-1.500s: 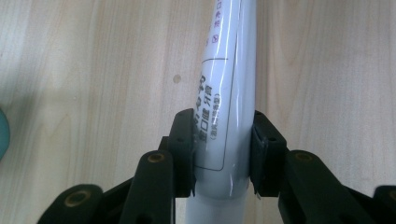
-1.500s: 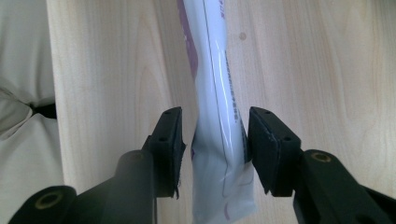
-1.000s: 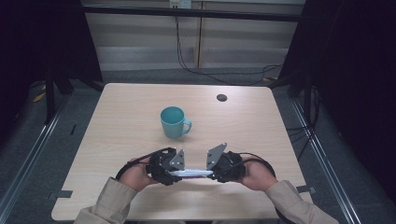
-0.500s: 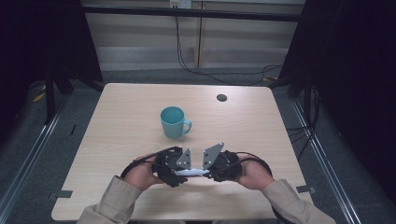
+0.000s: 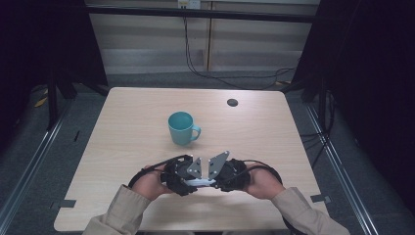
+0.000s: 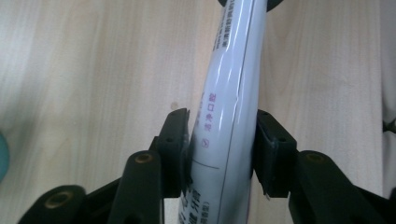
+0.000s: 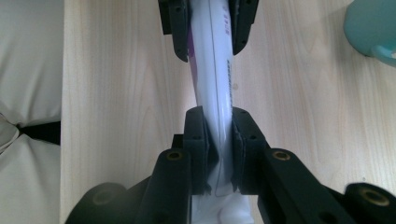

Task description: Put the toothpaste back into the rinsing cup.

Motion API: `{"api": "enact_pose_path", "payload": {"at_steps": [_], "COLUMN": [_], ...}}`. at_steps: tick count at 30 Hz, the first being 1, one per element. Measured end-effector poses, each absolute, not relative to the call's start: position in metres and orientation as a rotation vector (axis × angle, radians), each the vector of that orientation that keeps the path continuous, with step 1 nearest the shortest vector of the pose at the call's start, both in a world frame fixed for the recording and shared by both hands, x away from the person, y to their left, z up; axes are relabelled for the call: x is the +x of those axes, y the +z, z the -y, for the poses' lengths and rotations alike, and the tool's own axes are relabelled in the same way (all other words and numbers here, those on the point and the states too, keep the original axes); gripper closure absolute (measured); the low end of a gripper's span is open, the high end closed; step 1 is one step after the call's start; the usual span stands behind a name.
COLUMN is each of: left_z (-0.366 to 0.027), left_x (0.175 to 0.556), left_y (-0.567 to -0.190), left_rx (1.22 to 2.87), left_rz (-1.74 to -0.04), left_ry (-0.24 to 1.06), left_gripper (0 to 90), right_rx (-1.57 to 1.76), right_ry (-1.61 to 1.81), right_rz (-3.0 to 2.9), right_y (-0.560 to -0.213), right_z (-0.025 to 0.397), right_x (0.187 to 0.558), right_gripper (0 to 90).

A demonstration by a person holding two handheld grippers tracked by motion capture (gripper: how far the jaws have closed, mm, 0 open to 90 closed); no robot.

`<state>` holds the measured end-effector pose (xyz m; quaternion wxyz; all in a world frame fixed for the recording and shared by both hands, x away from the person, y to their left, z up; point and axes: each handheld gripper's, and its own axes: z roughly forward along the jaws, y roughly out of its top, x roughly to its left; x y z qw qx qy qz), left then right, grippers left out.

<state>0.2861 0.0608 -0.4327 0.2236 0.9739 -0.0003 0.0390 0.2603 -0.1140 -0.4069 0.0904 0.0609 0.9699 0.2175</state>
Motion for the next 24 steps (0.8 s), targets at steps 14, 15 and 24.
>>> {"api": "enact_pose_path", "payload": {"at_steps": [14,15,24], "left_z": [-0.076,-0.076,-0.092], "left_x": [0.292,0.292,0.303], "left_y": [-0.433,-0.433,-0.424], "left_rx": [2.667,2.667,2.577], "left_rz": [-0.149,-0.149,-0.274], "left_ry": [0.029,0.029,0.025], "left_gripper": [73.0,73.0,73.1], "right_rx": [0.438,0.438,0.647], "right_ry": [0.888,0.888,1.024], "right_rz": [-2.877,-2.877,-2.779], "right_y": [-0.411,-0.411,-0.434], "right_z": [0.145,0.145,0.181], "right_x": [0.277,0.277,0.276], "right_gripper": [34.0,34.0,24.8]}}
